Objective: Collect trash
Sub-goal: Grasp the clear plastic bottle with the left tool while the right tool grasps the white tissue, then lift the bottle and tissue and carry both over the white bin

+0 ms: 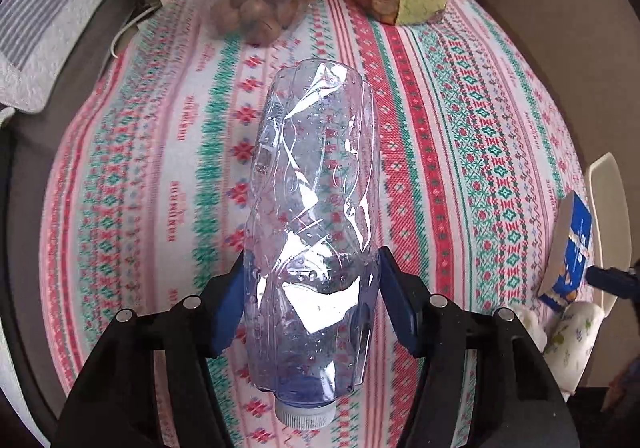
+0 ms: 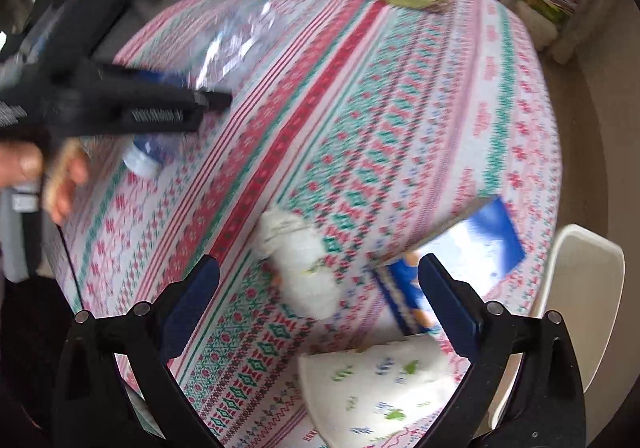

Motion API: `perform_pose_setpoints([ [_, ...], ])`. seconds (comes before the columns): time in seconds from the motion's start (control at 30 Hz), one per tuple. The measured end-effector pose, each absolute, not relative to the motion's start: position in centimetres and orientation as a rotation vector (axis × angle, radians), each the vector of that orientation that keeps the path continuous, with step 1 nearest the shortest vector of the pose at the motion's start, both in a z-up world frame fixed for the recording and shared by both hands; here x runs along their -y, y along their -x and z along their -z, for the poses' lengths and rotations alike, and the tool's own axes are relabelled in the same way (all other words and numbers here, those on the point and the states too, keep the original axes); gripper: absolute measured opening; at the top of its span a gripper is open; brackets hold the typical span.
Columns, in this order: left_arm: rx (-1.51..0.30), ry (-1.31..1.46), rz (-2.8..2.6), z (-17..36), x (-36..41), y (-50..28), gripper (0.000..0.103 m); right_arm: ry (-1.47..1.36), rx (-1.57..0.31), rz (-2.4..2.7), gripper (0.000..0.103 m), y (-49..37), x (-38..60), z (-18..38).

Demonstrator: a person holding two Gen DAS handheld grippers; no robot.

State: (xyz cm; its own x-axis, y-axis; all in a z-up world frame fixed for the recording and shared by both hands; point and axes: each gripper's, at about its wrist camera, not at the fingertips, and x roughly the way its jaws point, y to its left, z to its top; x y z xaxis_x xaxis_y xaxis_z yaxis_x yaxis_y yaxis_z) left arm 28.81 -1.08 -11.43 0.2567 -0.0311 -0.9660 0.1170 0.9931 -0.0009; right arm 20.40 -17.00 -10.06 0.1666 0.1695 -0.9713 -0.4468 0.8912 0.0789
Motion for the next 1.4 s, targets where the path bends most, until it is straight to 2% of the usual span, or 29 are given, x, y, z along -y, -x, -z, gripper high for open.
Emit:
perform_pose_setpoints([
  [0.17,-1.245,-0.059,0.086,9.0,-0.8,-26.9,0.061,0.296,-1.404,-0.468,0.070,-20.2,15.2,12.0],
  [0.23,-1.219,-0.047,0.081,8.0,-1.5,-26.1,0.061,0.308,-1.431,-0.464,0.054,-20.2,14.9,12.8],
  [0.27,-1.211,-0.040,0.080,7.6,-1.6,-25.8,0.061,0.312,-1.444,-0.462,0.050,-20.3,14.8,13.2],
  [0.37,-1.185,-0.022,0.076,6.5,-2.0,-24.7,0.061,0.326,-1.425,-0.447,0.030,-20.4,14.6,13.4],
  [0.6,-1.122,0.034,0.047,4.3,-3.6,-23.8,0.061,0.188,-1.305,-0.428,0.029,-22.0,15.0,10.2],
  [0.97,-0.924,0.044,0.024,0.1,-2.4,-22.3,0.061,-0.026,-0.910,-0.271,0.030,-24.0,19.7,1.5],
  [1.4,-0.774,0.072,0.049,-2.8,1.5,-22.1,0.061,-0.043,-0.678,-0.122,0.030,-21.8,23.3,-1.5],
])
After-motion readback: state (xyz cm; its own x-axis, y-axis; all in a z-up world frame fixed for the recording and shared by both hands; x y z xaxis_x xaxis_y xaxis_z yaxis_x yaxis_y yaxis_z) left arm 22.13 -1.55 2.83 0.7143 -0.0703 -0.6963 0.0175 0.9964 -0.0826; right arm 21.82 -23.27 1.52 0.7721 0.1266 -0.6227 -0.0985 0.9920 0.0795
